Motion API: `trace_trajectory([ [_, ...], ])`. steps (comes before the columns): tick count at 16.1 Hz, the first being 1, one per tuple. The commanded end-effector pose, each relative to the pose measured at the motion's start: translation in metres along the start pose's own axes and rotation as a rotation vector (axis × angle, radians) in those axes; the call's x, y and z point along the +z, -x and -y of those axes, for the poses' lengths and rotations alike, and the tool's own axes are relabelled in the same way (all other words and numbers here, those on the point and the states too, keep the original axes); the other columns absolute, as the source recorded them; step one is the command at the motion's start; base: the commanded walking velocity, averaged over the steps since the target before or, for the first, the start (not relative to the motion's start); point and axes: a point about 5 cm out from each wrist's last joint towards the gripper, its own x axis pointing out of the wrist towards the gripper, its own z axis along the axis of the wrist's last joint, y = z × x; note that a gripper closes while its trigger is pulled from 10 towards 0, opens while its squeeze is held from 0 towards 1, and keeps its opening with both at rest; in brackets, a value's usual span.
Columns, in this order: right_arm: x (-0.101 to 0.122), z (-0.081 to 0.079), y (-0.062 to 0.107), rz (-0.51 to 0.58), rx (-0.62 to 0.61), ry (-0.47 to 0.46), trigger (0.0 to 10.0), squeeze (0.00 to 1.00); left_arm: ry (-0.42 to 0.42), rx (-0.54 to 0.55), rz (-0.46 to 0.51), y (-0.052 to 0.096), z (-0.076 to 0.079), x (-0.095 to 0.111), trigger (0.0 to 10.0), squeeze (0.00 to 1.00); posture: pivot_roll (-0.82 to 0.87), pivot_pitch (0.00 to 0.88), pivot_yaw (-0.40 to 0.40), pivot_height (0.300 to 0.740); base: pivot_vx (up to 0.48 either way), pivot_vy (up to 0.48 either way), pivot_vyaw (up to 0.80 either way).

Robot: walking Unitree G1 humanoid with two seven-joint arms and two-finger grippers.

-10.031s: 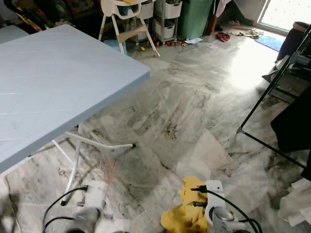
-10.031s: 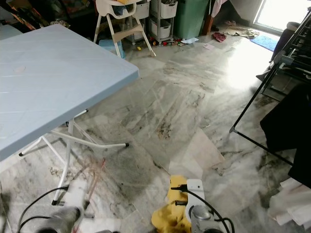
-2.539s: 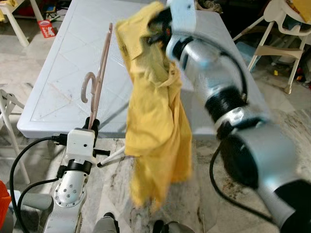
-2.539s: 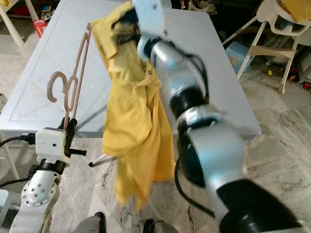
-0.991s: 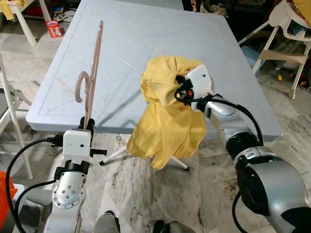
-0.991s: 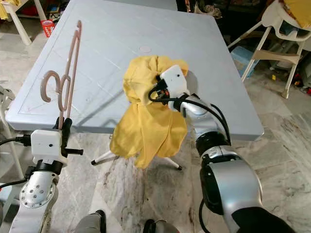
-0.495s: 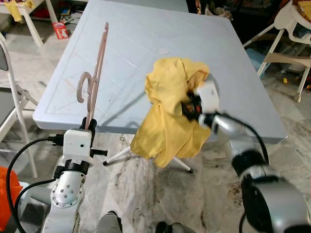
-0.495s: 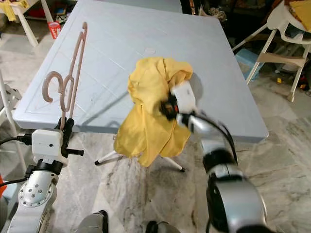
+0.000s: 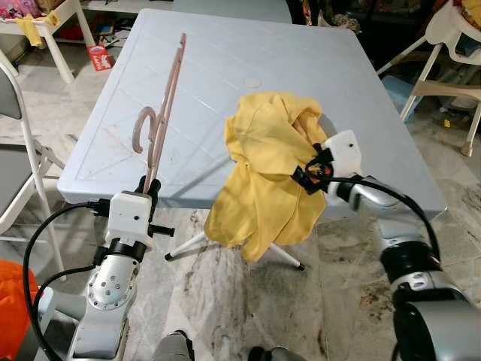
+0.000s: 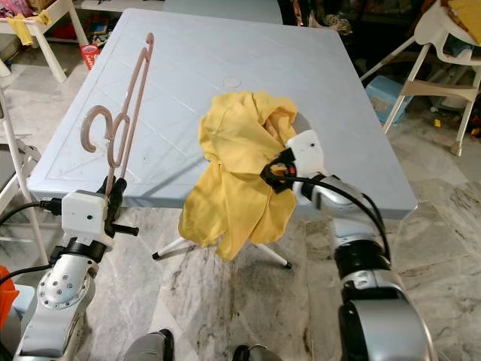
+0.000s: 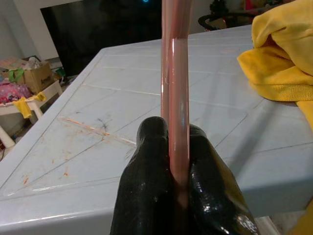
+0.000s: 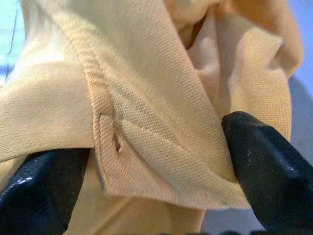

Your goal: Hang hanger

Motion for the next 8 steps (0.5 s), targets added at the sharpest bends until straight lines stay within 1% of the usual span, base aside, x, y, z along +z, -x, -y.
trace_trajectory([
  [1,-0.006,0.001,0.005,-0.045,0.017,-0.025,10.0,1.00,0.009,-0.009,0.006,-0.001,0.003,0.000,10.0,0.00,0.12,0.123,-0.061,0.740,0.000,0.000,0.00],
  [4,-0.011,0.002,0.009,-0.092,0.021,-0.036,10.0,1.00,0.011,-0.012,0.004,0.000,0.004,-0.001,10.0,0.00,0.12,0.126,-0.062,0.740,0.000,0.000,0.00],
  [5,-0.017,-0.003,0.014,-0.130,0.086,-0.035,10.0,1.00,0.010,-0.011,0.002,0.000,0.003,-0.002,10.0,0.00,0.12,0.128,-0.060,0.740,0.000,0.000,0.00],
  [6,-0.018,-0.004,0.016,-0.140,0.106,-0.038,10.0,1.00,0.010,-0.010,0.002,0.000,0.003,-0.002,10.0,0.00,0.12,0.127,-0.060,0.740,0.000,0.000,0.00],
  [7,-0.019,-0.007,0.019,-0.144,0.165,-0.050,10.0,1.00,0.009,-0.011,0.001,0.000,0.003,-0.002,10.0,0.00,0.13,0.128,-0.058,0.740,0.000,0.000,0.00],
  [8,-0.018,-0.009,0.020,-0.143,0.193,-0.052,10.0,1.00,0.009,-0.013,0.000,0.000,0.003,-0.002,10.0,0.00,0.13,0.128,-0.058,0.740,0.000,0.000,0.00],
])
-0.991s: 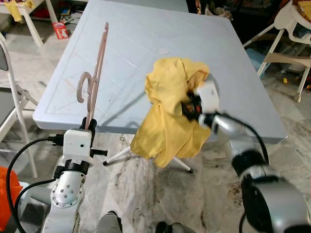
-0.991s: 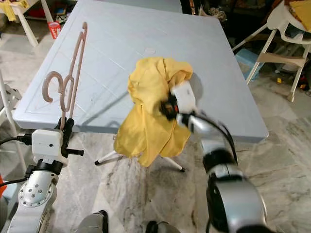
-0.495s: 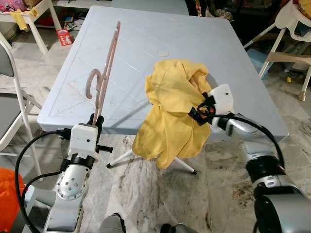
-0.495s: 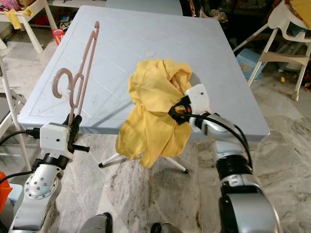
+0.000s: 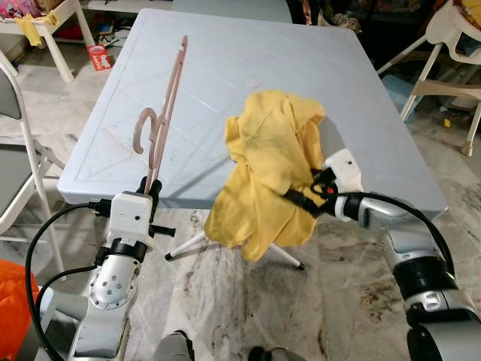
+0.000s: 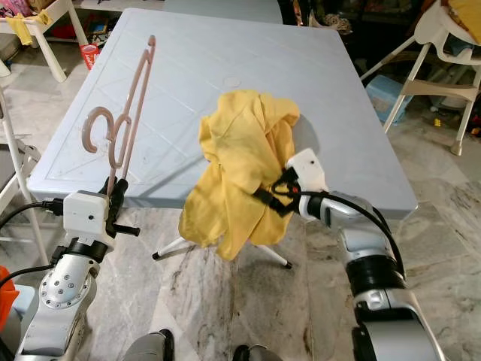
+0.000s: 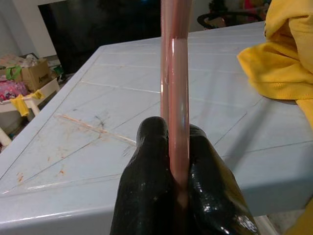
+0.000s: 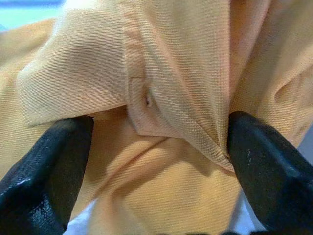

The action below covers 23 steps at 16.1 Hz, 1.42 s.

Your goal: Hang hanger

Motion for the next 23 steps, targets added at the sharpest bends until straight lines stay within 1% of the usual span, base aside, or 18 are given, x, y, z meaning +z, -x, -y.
trace_trajectory([
  [1,0.002,-0.006,0.003,0.007,0.076,-0.007,10.0,0.67,0.000,-0.012,0.006,0.000,0.002,0.000,10.0,0.00,0.13,0.128,-0.058,0.740,0.000,0.000,0.00],
  [2,0.003,-0.008,0.002,0.010,0.086,-0.006,10.0,0.00,0.000,-0.012,0.006,0.000,0.003,0.000,10.0,0.00,0.12,0.126,-0.062,0.740,0.000,0.000,0.00],
  [3,0.001,-0.009,0.000,-0.004,0.072,-0.008,10.0,0.00,0.002,-0.011,0.005,0.000,0.003,0.000,10.0,0.00,0.12,0.127,-0.062,0.740,0.000,0.000,0.00],
  [5,0.000,-0.019,-0.005,-0.013,0.085,-0.006,10.0,0.00,0.004,-0.011,0.004,0.001,0.004,0.000,10.0,0.00,0.13,0.129,-0.069,0.740,0.000,0.000,0.00],
  [6,0.001,-0.020,-0.006,-0.014,0.086,-0.007,10.0,0.00,0.005,-0.010,0.004,0.001,0.004,0.000,10.0,0.00,0.13,0.129,-0.069,0.740,0.000,0.000,0.00],
  [8,-0.001,-0.039,-0.020,-0.018,0.088,0.012,10.0,0.00,0.005,-0.004,0.000,0.001,0.003,-0.002,10.0,0.00,0.13,0.130,-0.072,0.740,0.000,0.000,0.00],
  [10,-0.014,-0.065,-0.035,-0.067,0.100,0.058,10.0,0.00,0.006,-0.003,-0.002,0.002,0.002,-0.002,10.0,0.00,0.13,0.129,-0.073,0.740,0.000,0.000,0.00],
  [11,-0.017,-0.072,-0.039,-0.080,0.098,0.061,6.7,0.00,0.006,-0.003,-0.002,0.002,0.002,-0.002,10.0,0.00,0.13,0.129,-0.073,0.740,0.000,0.000,0.00],
  [12,-0.023,-0.080,-0.043,-0.096,0.077,0.053,0.0,0.00,0.006,-0.002,-0.003,0.002,0.002,-0.002,10.0,0.00,0.13,0.130,-0.072,0.740,0.000,0.000,0.00],
  [13,-0.024,-0.081,-0.043,-0.097,0.076,0.053,0.0,0.00,0.006,-0.002,-0.003,0.002,0.002,-0.002,10.0,0.00,0.13,0.130,-0.072,0.740,0.000,0.000,0.00],
  [14,-0.027,-0.084,-0.048,-0.105,0.020,0.049,0.0,0.00,0.006,-0.003,-0.002,0.002,0.002,-0.002,10.0,0.00,0.13,0.129,-0.076,0.740,0.000,0.000,0.00],
  [16,-0.027,-0.086,-0.051,-0.086,-0.023,0.033,0.0,0.00,0.008,-0.002,-0.004,0.001,0.002,-0.002,10.0,0.00,0.13,0.129,-0.077,0.740,0.000,0.000,0.00],
  [19,-0.026,-0.074,-0.052,-0.068,-0.133,-0.007,0.0,0.00,0.011,-0.001,-0.004,0.002,0.003,-0.002,10.0,0.00,0.13,0.131,-0.078,0.740,0.000,0.000,0.00],
  [23,-0.025,-0.065,-0.055,-0.049,-0.215,-0.051,0.0,0.00,0.013,0.000,-0.003,0.003,0.005,-0.001,10.0,0.00,0.13,0.135,-0.078,0.740,0.000,0.000,0.00],
])
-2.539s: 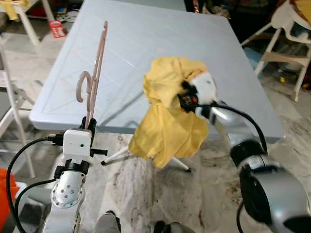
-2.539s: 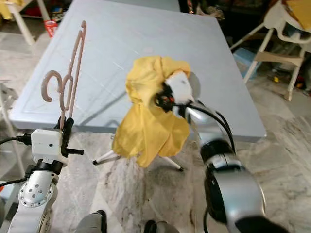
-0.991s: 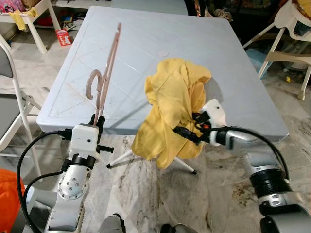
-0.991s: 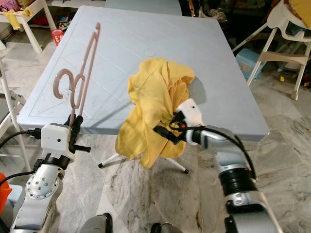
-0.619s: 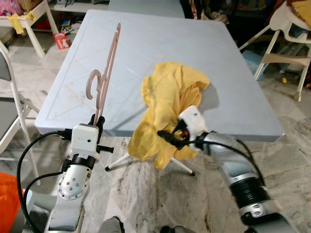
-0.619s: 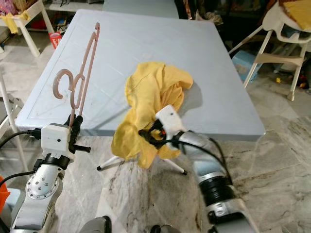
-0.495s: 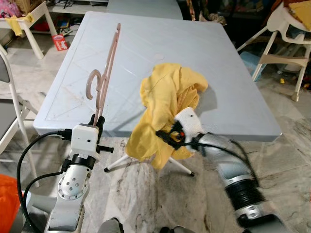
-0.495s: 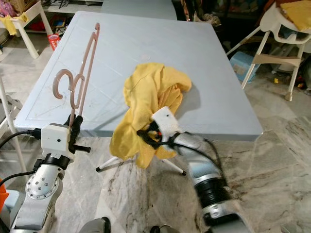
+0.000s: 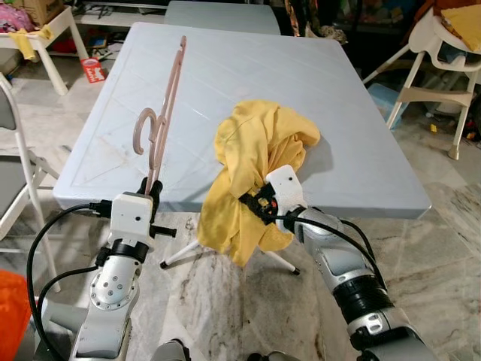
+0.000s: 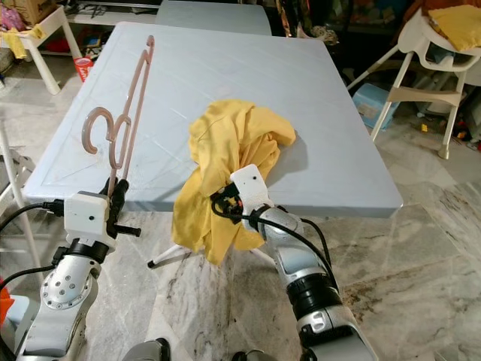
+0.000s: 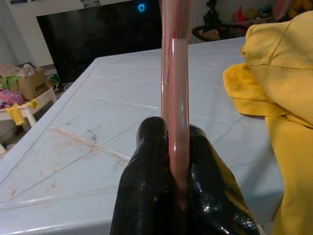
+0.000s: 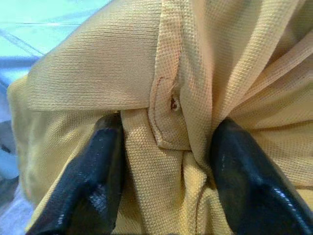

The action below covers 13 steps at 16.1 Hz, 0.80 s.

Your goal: Hang hanger

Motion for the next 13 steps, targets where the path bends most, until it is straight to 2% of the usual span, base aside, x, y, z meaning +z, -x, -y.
trace_trajectory([
  [1,-0.019,0.010,0.003,-0.082,-0.077,-0.037,0.0,0.00,0.002,-0.004,0.000,0.002,0.003,0.000,10.0,0.00,0.13,0.136,-0.079,0.740,0.000,0.000,0.00],
  [5,-0.005,0.008,-0.015,-0.063,-0.093,-0.052,0.0,0.00,0.006,-0.002,-0.003,0.003,0.005,-0.001,10.0,0.00,0.13,0.143,-0.082,0.740,0.000,0.000,0.00],
  [8,0.019,0.013,-0.027,-0.031,-0.121,-0.058,0.0,0.00,0.007,-0.002,-0.002,0.002,0.006,-0.001,10.0,0.00,0.13,0.145,-0.081,0.740,0.000,0.000,0.00],
  [9,0.037,0.020,-0.031,0.004,-0.153,-0.074,0.0,0.00,0.006,-0.002,-0.002,0.002,0.005,-0.001,10.0,0.00,0.14,0.146,-0.080,0.740,0.000,0.000,0.00],
  [10,0.042,0.022,-0.032,0.015,-0.165,-0.081,0.0,0.00,0.006,-0.002,-0.002,0.002,0.005,-0.001,10.0,0.00,0.14,0.146,-0.081,0.740,0.000,0.000,0.00],
  [13,0.082,0.044,-0.031,0.149,-0.274,-0.146,0.0,0.00,0.013,0.009,0.001,0.001,0.004,0.000,10.0,0.00,0.14,0.145,-0.080,0.740,0.000,0.000,0.00],
])
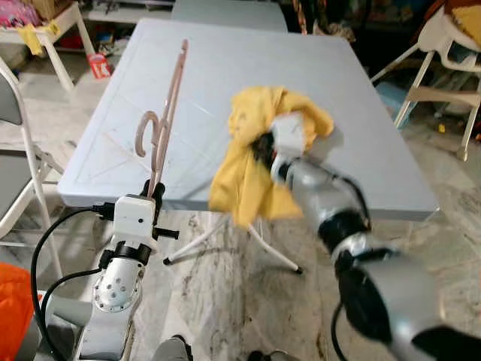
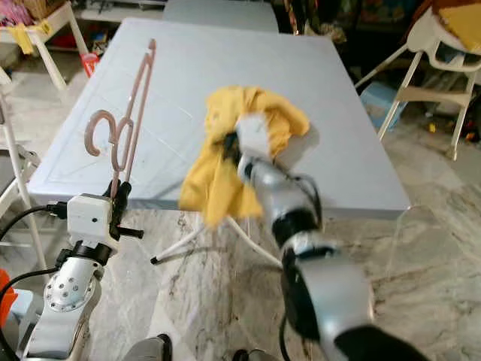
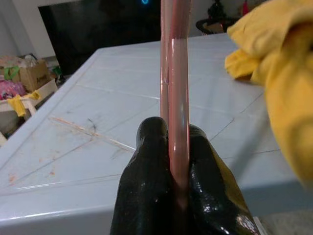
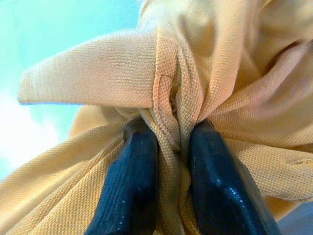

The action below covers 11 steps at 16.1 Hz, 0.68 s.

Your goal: Hang hanger

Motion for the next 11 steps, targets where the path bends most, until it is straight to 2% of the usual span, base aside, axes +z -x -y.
trace_trajectory([
  [1,0.039,0.019,0.000,0.188,-0.105,-0.057,0.0,0.00,-0.001,0.007,0.005,0.000,0.000,0.001,10.0,0.00,0.14,0.144,-0.079,0.740,0.000,0.000,0.00],
  [2,0.087,0.035,0.007,0.433,-0.182,-0.137,0.0,0.00,-0.004,0.007,0.004,0.000,-0.001,0.001,10.0,0.00,0.15,0.144,-0.077,0.740,0.000,0.000,0.00],
  [3,0.094,0.038,0.009,0.455,-0.194,-0.128,0.0,0.00,-0.005,0.007,0.004,0.000,-0.001,0.001,10.0,0.00,0.15,0.143,-0.077,0.740,0.000,0.000,0.00],
  [5,0.082,0.036,0.005,0.374,-0.182,-0.044,0.1,0.00,-0.006,0.006,0.004,0.000,0.000,0.001,10.0,0.00,0.15,0.143,-0.077,0.740,0.000,0.000,0.00],
  [6,0.066,0.033,0.003,0.296,-0.167,-0.001,10.0,0.00,-0.005,0.007,0.003,0.000,0.000,0.001,10.0,0.00,0.15,0.145,-0.082,0.740,0.000,0.000,0.00],
  [7,0.042,0.026,0.001,0.192,-0.102,0.009,10.0,1.00,-0.005,0.008,0.002,0.001,0.000,0.000,10.0,0.00,0.15,0.147,-0.083,0.740,0.000,0.000,0.00],
  [8,0.013,0.012,0.000,0.076,0.029,0.033,10.0,1.00,-0.004,0.011,-0.001,0.002,0.001,0.000,10.0,0.00,0.15,0.148,-0.084,0.740,0.000,0.000,0.00],
  [9,-0.030,-0.007,0.006,-0.136,0.247,0.212,10.0,1.00,-0.003,0.011,-0.005,0.003,0.001,-0.001,10.0,0.00,0.15,0.150,-0.083,0.740,0.000,0.000,0.00],
  [10,-0.043,-0.010,0.010,-0.179,0.321,0.300,10.0,1.00,-0.003,0.010,-0.006,0.003,0.001,-0.001,10.0,0.00,0.15,0.150,-0.083,0.740,0.000,0.000,0.00],
  [11,-0.054,-0.005,0.015,-0.203,0.342,0.378,10.0,1.00,-0.003,0.008,-0.007,0.003,0.002,-0.001,10.0,0.00,0.15,0.151,-0.083,0.740,0.000,0.000,0.00],
])
